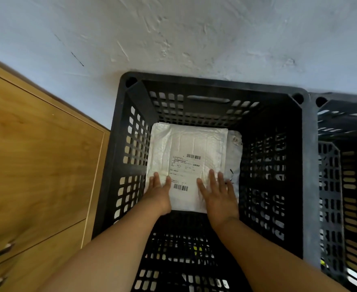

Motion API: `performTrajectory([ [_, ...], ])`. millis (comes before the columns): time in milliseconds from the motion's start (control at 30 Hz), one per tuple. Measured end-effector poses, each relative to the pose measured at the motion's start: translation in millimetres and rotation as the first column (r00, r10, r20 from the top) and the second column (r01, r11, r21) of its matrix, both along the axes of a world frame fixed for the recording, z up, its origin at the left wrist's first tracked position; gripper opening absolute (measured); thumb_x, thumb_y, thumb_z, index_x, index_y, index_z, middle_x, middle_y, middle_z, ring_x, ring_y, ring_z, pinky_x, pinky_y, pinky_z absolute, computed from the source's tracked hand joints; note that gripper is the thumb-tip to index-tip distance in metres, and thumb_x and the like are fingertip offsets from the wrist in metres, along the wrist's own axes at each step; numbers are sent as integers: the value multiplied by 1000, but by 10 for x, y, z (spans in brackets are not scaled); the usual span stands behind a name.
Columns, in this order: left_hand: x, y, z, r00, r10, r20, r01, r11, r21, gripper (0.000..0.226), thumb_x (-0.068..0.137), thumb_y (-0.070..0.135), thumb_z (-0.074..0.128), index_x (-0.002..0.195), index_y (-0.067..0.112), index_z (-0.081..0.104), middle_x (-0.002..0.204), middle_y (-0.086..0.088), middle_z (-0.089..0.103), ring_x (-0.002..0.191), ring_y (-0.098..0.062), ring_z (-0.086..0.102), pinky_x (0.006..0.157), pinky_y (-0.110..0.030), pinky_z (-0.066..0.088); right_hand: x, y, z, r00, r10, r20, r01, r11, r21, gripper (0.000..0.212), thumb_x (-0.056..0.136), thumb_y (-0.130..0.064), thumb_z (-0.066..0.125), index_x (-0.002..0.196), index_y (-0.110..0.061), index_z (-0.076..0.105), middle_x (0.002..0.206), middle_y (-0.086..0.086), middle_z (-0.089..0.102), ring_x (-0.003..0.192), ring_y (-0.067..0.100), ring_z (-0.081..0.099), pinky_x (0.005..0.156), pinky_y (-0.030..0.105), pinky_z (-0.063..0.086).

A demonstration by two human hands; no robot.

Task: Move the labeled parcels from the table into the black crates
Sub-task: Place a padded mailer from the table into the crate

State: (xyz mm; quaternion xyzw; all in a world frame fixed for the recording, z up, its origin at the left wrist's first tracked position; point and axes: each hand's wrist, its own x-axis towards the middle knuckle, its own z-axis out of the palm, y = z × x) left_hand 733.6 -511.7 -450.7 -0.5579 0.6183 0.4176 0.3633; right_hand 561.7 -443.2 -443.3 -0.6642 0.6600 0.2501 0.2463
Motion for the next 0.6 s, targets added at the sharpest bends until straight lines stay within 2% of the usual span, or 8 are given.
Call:
performTrajectory([
  [67, -49, -85, 113, 999, -6, 35, 5, 1000, 19, 94, 87, 4, 56, 150, 32, -8, 153, -7, -30, 145, -29, -11, 116, -46, 22, -10, -94, 148, 999, 42, -15, -41, 994, 101, 91, 91, -19, 56, 151, -27, -13, 150, 14, -32, 144, 34, -18, 116, 48, -12],
  [133, -118, -150, 303, 999, 29, 31, -27, 998, -52, 84, 88, 6, 53, 151, 31, 2, 157, -8, -17, 145, -31, 8, 114, -44, 28, -43, -189, 362, 996, 67, -57, -59, 990, 131, 93, 89, -25, 60, 152, -25, -9, 156, 16, -19, 146, 33, -10, 115, 50, -12],
  [300, -328, -150, 1066, 980, -20, -196, -46, 943, -329, 67, 90, 8, 50, 149, 25, 24, 148, -5, 31, 130, -24, 40, 105, -35, 40, -118, -295, 1135, 988, 112, -107, -123, 987, -100, 92, 86, -20, 61, 152, -15, -2, 155, 18, 20, 142, 34, 20, 114, 54, -10],
  [400, -468, -132, 1678, 964, -78, -254, -41, 901, -432, 61, 91, 9, 48, 146, 26, 29, 138, -4, 41, 120, -22, 49, 96, -34, 46, -178, -330, 1738, 995, 66, -77, -83, 966, -246, 80, 84, -12, 58, 151, -12, 12, 133, 13, 48, 126, 32, 43, 116, 52, -4],
  [467, -549, -141, 2113, 955, -89, -283, -66, 866, -496, 58, 92, 10, 46, 146, 26, 30, 136, -3, 44, 117, -22, 51, 92, -33, 46, -238, -320, 2130, 994, 52, -93, -81, 938, -337, 72, 79, -13, 63, 144, -12, 32, 113, 10, 60, 109, 31, 55, 118, 52, 9],
  [533, -608, -139, 2547, 944, -103, -314, -95, 826, -556, 54, 92, 13, 47, 143, 27, 34, 134, -1, 46, 114, -21, 52, 88, -31, 46, -324, -271, 2557, 995, -7, -99, -40, 883, -467, 66, 61, -18, 78, 123, -14, 59, 82, 4, 66, 81, 26, 64, 111, 52, 28],
  [567, -637, -125, 2745, 934, -107, -341, -117, 811, -573, 53, 92, 14, 47, 142, 27, 37, 133, 0, 48, 113, -21, 53, 86, -31, 46, -369, -220, 2772, 995, -31, -92, -19, 864, -504, 61, 57, -18, 80, 116, -15, 64, 74, 2, 65, 73, 25, 63, 108, 51, 33],
  [600, -671, -103, 2941, 920, -108, -376, -143, 802, -579, 52, 91, 13, 48, 140, 28, 39, 132, 0, 49, 112, -21, 54, 85, -31, 47, -415, -164, 2979, 994, -60, -89, 8, 869, -495, 57, 62, -17, 76, 118, -16, 63, 76, 2, 65, 77, 25, 63, 109, 51, 31],
])
